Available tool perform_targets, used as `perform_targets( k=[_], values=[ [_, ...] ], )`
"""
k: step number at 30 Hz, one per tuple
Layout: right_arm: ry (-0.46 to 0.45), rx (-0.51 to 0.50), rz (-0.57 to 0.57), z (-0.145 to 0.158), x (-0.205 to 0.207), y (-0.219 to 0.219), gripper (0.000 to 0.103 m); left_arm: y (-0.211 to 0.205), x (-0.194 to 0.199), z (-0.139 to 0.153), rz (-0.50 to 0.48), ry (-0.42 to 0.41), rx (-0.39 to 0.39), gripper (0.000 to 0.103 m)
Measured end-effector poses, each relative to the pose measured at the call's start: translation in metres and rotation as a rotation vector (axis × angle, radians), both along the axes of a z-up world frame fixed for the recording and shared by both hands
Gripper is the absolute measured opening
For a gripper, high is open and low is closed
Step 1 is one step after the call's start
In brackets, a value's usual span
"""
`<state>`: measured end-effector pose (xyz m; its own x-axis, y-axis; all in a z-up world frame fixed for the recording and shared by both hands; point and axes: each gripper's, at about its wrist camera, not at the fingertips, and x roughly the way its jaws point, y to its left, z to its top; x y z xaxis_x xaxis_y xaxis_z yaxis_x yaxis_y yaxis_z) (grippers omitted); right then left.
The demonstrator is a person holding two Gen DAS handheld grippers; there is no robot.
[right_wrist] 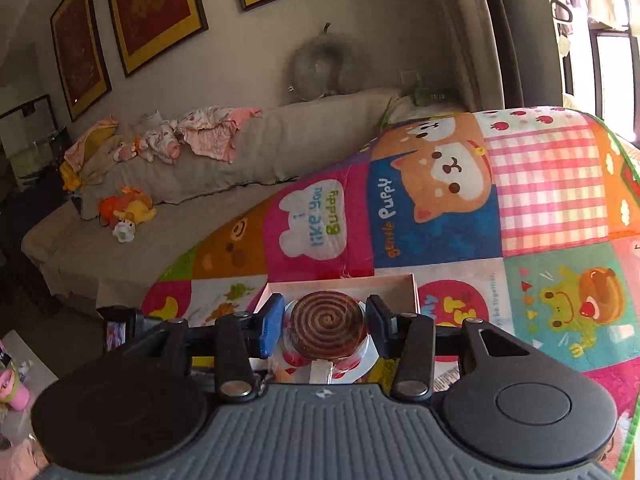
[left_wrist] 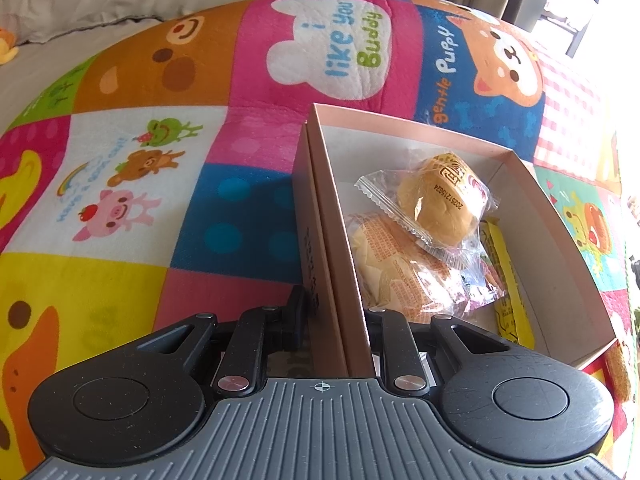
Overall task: Organize objects
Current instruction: 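Carry the lollipop into the pink box and release it, then reach the right gripper to the small white candy packs and grasp one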
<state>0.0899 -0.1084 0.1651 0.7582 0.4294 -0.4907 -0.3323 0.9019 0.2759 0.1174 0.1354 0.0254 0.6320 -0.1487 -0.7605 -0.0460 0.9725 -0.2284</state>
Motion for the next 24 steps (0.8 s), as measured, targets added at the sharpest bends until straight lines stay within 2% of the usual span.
perform_targets(
  k=[4,9,11,13,21,24],
  values=[
    [0.023,0.034,-0.038,-0.013,0.024,0.008,0.049,0.001,-0.001,-0.001,0.002,-0.004,-0.009,0.022],
    [0.031,-0.013,-0.091,-0.028,0.021,-0.005,0.058,0.002,-0.001,-0.001,0.000,-0.010,-0.012,0.022],
    [0.022,-0.064,-0.131,-0.037,0.013,-0.018,0.061,0.001,-0.002,-0.002,0.000,-0.013,-0.012,0.022],
    [0.016,-0.121,-0.175,-0.047,0.003,-0.032,0.069,0.001,-0.002,-0.002,0.000,-0.013,-0.012,0.022],
    [0.058,-0.443,-0.310,-0.113,-0.046,-0.082,0.074,0.001,-0.003,-0.002,-0.001,-0.014,-0.004,0.022],
    [0.080,-0.473,-0.357,-0.129,-0.062,-0.099,0.077,0.000,-0.003,-0.002,0.000,-0.014,-0.004,0.022]
  ],
)
